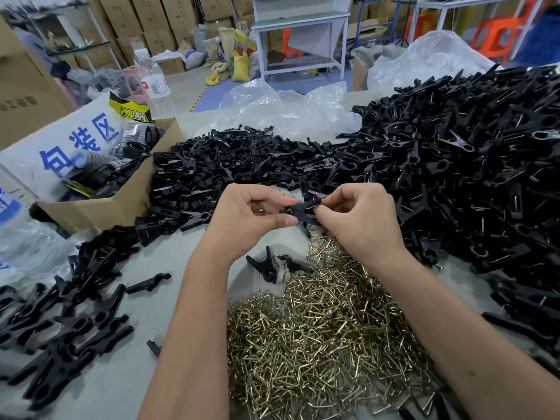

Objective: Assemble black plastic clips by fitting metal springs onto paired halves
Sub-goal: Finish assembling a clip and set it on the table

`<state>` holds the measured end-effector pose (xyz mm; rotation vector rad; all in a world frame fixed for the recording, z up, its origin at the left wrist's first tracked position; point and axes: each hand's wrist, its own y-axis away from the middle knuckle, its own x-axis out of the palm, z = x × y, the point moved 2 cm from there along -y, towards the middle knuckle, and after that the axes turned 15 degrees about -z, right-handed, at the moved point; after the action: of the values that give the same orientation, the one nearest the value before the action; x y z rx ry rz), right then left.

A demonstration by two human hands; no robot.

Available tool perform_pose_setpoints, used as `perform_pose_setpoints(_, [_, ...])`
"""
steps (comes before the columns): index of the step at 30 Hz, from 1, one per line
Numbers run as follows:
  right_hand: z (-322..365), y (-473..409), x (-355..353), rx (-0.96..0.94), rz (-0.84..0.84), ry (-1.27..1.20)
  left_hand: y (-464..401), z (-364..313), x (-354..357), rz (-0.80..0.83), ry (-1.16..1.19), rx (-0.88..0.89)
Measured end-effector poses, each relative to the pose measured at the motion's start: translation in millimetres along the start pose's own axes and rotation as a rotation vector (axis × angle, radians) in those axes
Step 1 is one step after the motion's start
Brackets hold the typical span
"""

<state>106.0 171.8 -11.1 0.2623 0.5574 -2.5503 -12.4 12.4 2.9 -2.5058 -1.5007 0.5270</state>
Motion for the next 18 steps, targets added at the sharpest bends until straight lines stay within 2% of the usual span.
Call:
perform_pose_setpoints(3, [-1,1,1,0.091,0.054,-0.107,0,0,0,-0.005,0.015,-0.003])
perform_pose_setpoints(7, [4,0,-1,0.254,0.197,-0.399,1,-1,-2,-0.029,0.066,-0.016])
perform_pose_setpoints(11, [11,0,-5,0.554,0.399,-0.699,2,-4,-7,-0.058,0.189,-0.039])
perform_pose_setpoints(14, [12,6,-6,0.765,0.599,-0.882,3,-9,-5,-0.014,0.263,-0.022])
perform_pose_setpoints(18, [12,10,-4,0.802,0.819,-1.038,6,-15,0,0.08,0.375,-0.005])
